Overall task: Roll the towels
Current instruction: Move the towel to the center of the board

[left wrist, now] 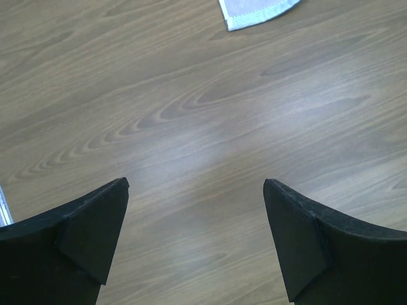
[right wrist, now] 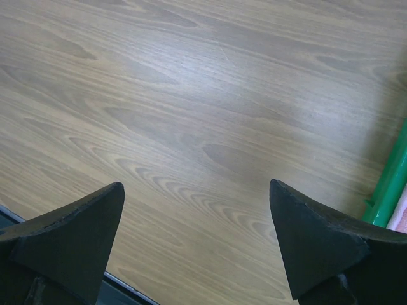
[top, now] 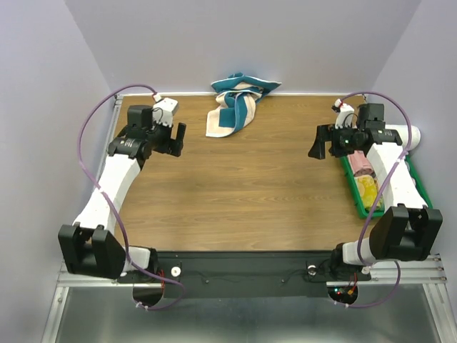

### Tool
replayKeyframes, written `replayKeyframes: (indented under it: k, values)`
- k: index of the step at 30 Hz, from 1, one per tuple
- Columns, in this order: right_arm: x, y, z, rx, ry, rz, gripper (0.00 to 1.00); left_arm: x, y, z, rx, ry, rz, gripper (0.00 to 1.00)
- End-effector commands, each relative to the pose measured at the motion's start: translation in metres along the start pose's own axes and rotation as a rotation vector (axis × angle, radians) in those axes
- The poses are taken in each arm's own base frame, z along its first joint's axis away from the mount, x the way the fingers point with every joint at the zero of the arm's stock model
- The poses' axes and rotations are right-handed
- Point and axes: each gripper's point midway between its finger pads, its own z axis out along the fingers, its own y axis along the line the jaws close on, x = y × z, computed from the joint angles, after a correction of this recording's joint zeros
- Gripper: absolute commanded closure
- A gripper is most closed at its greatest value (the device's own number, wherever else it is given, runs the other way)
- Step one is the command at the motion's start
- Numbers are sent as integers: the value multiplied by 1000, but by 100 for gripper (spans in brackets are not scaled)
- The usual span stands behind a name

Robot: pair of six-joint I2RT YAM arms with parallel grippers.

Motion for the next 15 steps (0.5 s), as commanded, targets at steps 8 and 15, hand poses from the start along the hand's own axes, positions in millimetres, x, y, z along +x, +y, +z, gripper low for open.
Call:
replayKeyframes:
  k: [8, 15]
  values:
    - [-4, -4, 8, 11, -17, 6, 0, -79, -36, 115, 103, -24, 86, 1]
    - [-6, -12, 13, 42, -2, 20, 0, -98, -98, 212, 387, -20, 22, 3]
